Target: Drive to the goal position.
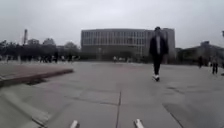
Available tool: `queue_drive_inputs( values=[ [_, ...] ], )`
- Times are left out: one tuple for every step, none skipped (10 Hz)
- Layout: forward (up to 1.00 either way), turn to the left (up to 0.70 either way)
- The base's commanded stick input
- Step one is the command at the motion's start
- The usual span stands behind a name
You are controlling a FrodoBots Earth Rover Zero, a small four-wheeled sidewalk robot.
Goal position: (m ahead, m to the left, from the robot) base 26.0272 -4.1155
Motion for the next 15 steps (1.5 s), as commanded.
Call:
queue_drive_inputs(
  values=[
    [0.85,-0.03],
    [0.85,-0.03],
    [0.85,-0.03],
    [0.85,-0.03],
    [0.85,-0.03],
    [0.85,-0.03],
    [0.85,-0.03],
    [0.85,-0.03],
    [0.85,-0.03],
    [0.85,-0.03],
    [0.85,-0.20],
    [0.85,-0.34],
    [0.85,-0.34],
    [0.85,-0.34],
    [0.85,-0.34]
  ],
)
